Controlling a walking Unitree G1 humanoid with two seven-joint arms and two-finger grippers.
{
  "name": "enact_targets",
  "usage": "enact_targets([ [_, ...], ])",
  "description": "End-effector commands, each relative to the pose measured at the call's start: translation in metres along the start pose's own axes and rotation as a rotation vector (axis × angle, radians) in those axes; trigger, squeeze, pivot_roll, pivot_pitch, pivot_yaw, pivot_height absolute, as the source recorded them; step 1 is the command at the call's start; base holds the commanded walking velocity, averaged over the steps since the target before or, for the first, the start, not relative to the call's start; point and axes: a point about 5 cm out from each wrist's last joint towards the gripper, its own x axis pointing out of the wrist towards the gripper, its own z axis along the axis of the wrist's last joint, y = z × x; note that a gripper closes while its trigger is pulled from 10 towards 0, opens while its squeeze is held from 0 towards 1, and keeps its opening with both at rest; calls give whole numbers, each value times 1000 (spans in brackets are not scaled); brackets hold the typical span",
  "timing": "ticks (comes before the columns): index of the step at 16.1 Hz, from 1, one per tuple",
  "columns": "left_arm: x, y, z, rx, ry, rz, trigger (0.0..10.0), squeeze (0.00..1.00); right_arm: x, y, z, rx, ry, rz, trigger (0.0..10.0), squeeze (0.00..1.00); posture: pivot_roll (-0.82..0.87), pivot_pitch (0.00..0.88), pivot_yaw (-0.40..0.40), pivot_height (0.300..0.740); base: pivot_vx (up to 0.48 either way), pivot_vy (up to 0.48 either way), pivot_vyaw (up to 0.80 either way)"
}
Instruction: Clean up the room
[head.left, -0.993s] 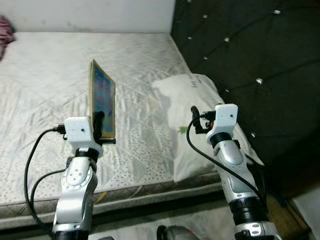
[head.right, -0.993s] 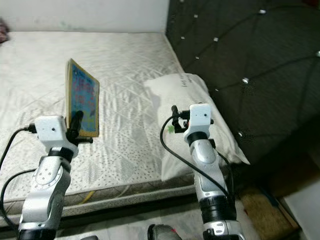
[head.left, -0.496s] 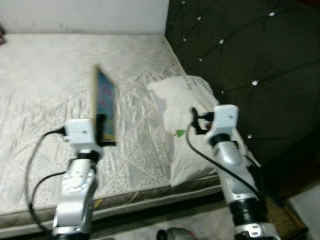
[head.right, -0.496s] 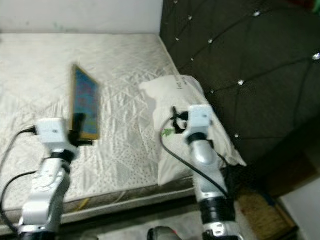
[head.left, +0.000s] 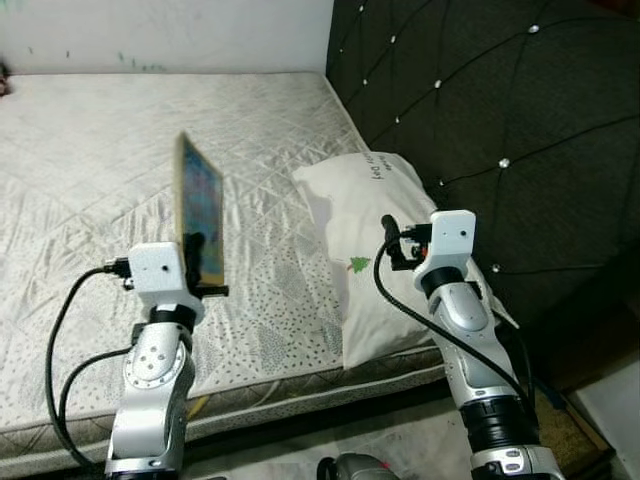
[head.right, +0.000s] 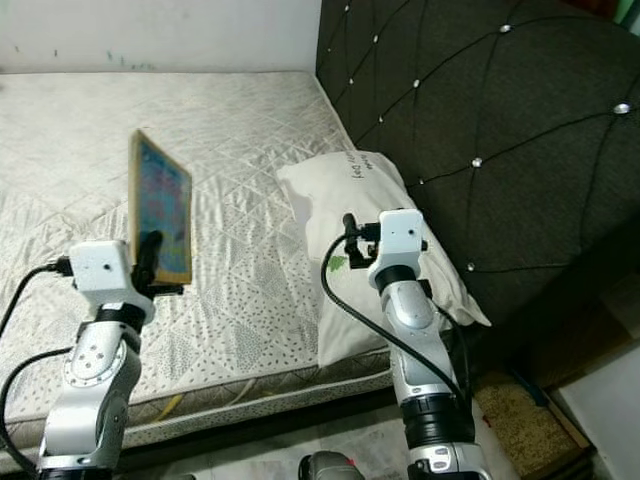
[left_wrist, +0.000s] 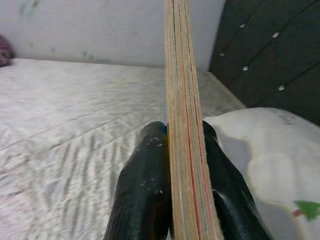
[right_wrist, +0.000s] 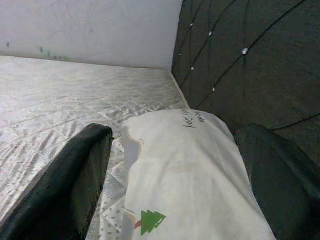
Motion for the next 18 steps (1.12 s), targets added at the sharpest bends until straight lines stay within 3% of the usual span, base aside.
enact_targets([
  [1, 0, 0, 9, 8, -53, 7, 10000, 0, 0, -2, 4, 5, -14, 1, 10000, 0, -26, 0, -63, 740, 0, 0, 0],
  [6, -1, 4, 9, 5, -50, 44, 10000, 0, 0, 3, 5, 11, -17, 23, 10000, 0, -23, 0, -63, 735, 0, 0, 0],
  [10, 0, 4, 9, -3, -53, 52, 10000, 0, -1, 4, 5, 14, -18, 28, 10000, 0, -25, 0, -61, 686, 0, 0, 0],
  [18, 1, 3, 11, -38, -62, 14, 10000, 0, -1, 4, 5, -2, -13, 38, 10000, 0, -24, 0, -71, 686, 0, 0, 0],
])
